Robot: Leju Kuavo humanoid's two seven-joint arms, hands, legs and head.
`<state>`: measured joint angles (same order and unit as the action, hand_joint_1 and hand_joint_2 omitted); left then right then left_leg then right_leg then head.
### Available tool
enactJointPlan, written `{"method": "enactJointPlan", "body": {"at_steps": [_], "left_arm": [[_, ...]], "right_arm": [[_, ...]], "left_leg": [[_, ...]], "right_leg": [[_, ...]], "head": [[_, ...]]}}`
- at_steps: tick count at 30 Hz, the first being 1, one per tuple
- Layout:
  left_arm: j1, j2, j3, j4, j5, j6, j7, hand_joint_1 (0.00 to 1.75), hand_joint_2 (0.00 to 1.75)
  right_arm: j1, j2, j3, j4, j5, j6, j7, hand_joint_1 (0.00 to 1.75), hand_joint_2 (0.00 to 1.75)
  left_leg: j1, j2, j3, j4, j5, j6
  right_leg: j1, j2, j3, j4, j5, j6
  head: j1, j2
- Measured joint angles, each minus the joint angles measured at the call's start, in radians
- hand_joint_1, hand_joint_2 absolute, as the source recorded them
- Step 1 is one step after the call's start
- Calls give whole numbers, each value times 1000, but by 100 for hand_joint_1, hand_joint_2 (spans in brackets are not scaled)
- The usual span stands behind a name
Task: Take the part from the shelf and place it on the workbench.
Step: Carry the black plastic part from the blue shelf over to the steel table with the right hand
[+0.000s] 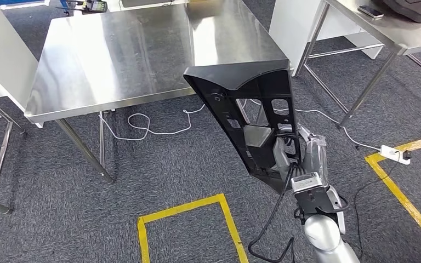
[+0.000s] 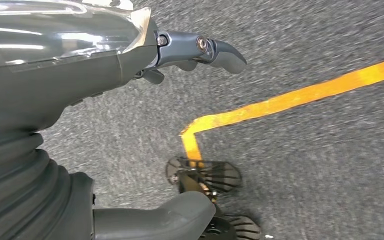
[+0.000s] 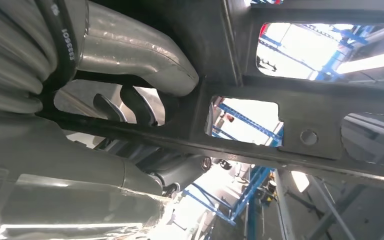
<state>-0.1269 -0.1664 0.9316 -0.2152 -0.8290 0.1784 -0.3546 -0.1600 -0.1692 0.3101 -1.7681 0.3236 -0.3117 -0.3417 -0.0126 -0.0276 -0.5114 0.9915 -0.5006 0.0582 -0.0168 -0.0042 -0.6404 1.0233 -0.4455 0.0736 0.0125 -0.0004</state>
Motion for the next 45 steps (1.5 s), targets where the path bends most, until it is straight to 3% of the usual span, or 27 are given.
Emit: {"method": "enactJointPlan", "body": {"at_steps": [2, 5, 6, 8, 10, 11, 12, 15, 16, 17, 20, 21, 22, 24, 26, 27, 28, 29, 31, 33, 36, 37, 39, 41, 42, 44, 45], "left_arm": [[-2, 1, 0, 0, 0, -1, -2, 0, 175], [-4, 1, 0, 0, 0, -1, -4, 0, 175], [-5, 2, 0, 0, 0, -1, -4, 0, 175], [-6, 2, 0, 0, 0, -2, -5, 0, 175], [-5, 1, 0, 0, 0, -3, -4, 0, 175], [-5, 2, 0, 0, 0, -3, -4, 0, 175], [-5, 2, 0, 0, 0, -3, -4, 0, 175], [-3, 4, 0, 0, 1, -3, -4, 0, 175], [-3, 5, 0, 1, 1, -3, -4, 0, 175], [-2, 5, 0, 1, 1, -3, -4, 0, 175], [-3, 6, 0, 0, 3, -3, -5, 0, 175], [-5, 6, 0, 0, 8, -3, -6, 0, 175], [-6, 6, 0, 0, 15, -3, -9, 0, 175], [-5, 8, 4, 0, 31, -4, -18, 0, 175], [-1, 10, 9, 0, 32, -8, -23, 0, 175], [1, 10, 11, 0, 28, -10, -22, 0, 175], [2, 10, 13, 0, 22, -11, -19, 0, 175], [3, 9, 13, 0, 16, -11, -14, 0, 175], [3, 5, 13, 3, 11, -11, -7, 0, 175], [3, 4, 14, 4, 9, -10, -4, 0, 175], [0, 4, 14, 2, 7, -9, -4, 0, 175], [-2, 5, 13, 1, 7, -9, -4, 0, 175], [-4, 4, 13, 2, 6, -8, -5, 0, 175], [-4, 5, 13, 2, 9, -7, -4, 0, 175], [-4, 6, 14, 2, 10, -6, -4, 0, 175], [-3, 7, 14, 2, 15, -3, -2, 0, 175], [-2, 6, 14, 3, 18, -2, -1, 0, 175]], "right_arm": [[1, 0, -1, -1, 0, -3, -3, 175, 175], [4, -1, -3, -3, 0, -8, -6, 175, 175], [4, -1, -3, -4, 0, -9, -7, 175, 175], [6, -1, -4, -5, 0, -10, -9, 175, 175], [10, -1, -3, -6, 0, -10, -10, 175, 175], [13, -1, -3, -6, 0, -10, -11, 175, 175], [15, -1, -3, -6, 0, -10, -11, 175, 175], [16, 0, -3, -5, 0, -11, -12, 175, 175], [17, 1, -3, -5, 0, -11, -12, 175, 175], [18, 1, -3, -6, 0, -12, -14, 175, 175], [18, 0, -5, -7, -1, -12, -20, 175, 175], [15, -1, -5, -6, -6, -9, -24, 175, 175], [7, -1, -4, -3, -12, -3, -28, 175, 175], [-17, 1, 3, 14, -27, 11, -37, 175, 175], [-39, 3, 11, 36, -32, 12, -38, 175, 175], [-44, 3, 14, 43, -31, 6, -36, 175, 175], [-44, 1, 15, 46, -31, -3, -34, 175, 175], [-40, -2, 15, 47, -30, -11, -32, 175, 175], [-29, -12, 14, 47, -33, -20, -31, 175, 175], [-23, -17, 13, 42, -34, -24, -31, 175, 175], [-15, -20, 12, 31, -33, -30, -31, 175, 175], [-14, -20, 12, 29, -32, -31, -31, 175, 175], [-10, -18, 13, 27, -30, -31, -32, 175, 175], [-5, -16, 14, 26, -29, -31, -32, 175, 175], [-3, -16, 15, 26, -29, -31, -32, 175, 175], [-1, -15, 15, 26, -27, -31, -32, 175, 175], [-2, -14, 15, 26, -25, -31, -31, 175, 175]], "left_leg": [[-3, 1, 9, 9, -19, -8], [1, 7, 6, 41, -33, -19], [3, 11, -16, 83, -42, -26], [9, 19, -97, 215, -84, -39], [17, 21, -180, 318, -133, -47], [20, 22, -202, 322, -137, -49], [22, 23, -208, 291, -117, -49], [23, 29, -183, 110, 35, -40], [20, 29, -175, 74, 70, -34], [17, 29, -172, 54, 87, -28], [11, 25, -138, 40, 82, 0], [9, 23, -126, 38, 79, 10], [6, 21, -117, 38, 74, 18], [-4, 17, -105, 41, 56, 27], [-13, 12, -82, 42, 34, 32], [-18, 8, -66, 42, 22, 33], [-23, 3, -49, 41, 10, 35], [-26, -2, -34, 39, -2, 36], [-25, -10, -17, 36, -19, 34], [-18, -10, -9, 34, -23, 27], [-15, -2, -9, 63, -27, 14], [-10, 2, -28, 100, -35, 6], [9, 8, -98, 203, -63, -18], [32, 13, -164, 261, -78, -44], [44, 17, -179, 250, -61, -58], [68, 26, -170, 153, 29, -91], [74, 27, -164, 109, 60, -107]], "right_leg": [[-4, -1, 14, -15, 19, -27], [-11, 2, 34, -17, 20, -51], [-12, 2, 42, -17, 16, -58], [-12, 2, 57, -17, 1, -69], [-13, 3, 75, -17, -18, -71], [-14, 3, 88, -17, -29, -69], [-15, 4, 103, -18, -41, -67], [-14, 5, 144, -18, -79, -53], [-11, 6, 150, -19, -90, -47], [-8, 7, 158, -17, -96, -39], [-2, 7, 184, -15, -108, -17], [-2, 6, 172, 7, -113, -15], [-3, 6, 144, 52, -119, -15], [-4, 6, 57, 166, -143, -23], [-1, 6, -7, 205, -165, -30], [4, 6, -16, 178, -155, -30], [11, 6, -12, 127, -122, -29], [19, 7, -2, 79, -75, -30], [36, 8, 10, 20, -1, -43], [44, 9, 19, -1, 10, -64], [23, 11, 76, -48, 4, -89], [14, 11, 97, -60, -1, -95], [6, 9, 124, -67, -13, -98], [-6, 11, 145, -66, -29, -87], [-15, 12, 157, -66, -39, -77], [-34, 14, 181, -59, -64, -52], [-38, 15, 191, -52, -77, -40]], "head": [[-1, 0], [-4, 0], [-5, 0], [-6, 0], [-6, 0], [-7, 0], [-7, 0], [-9, 0], [-9, 0], [-10, 0], [-9, 0], [-7, 0], [-6, 0], [-5, 0], [-5, 0], [-5, 0], [-4, 0], [-5, 0], [-12, 0], [-14, 0], [-8, 0], [-8, 0], [-11, 0], [-11, 0], [-11, 0], [-11, 0], [-14, 0]]}}
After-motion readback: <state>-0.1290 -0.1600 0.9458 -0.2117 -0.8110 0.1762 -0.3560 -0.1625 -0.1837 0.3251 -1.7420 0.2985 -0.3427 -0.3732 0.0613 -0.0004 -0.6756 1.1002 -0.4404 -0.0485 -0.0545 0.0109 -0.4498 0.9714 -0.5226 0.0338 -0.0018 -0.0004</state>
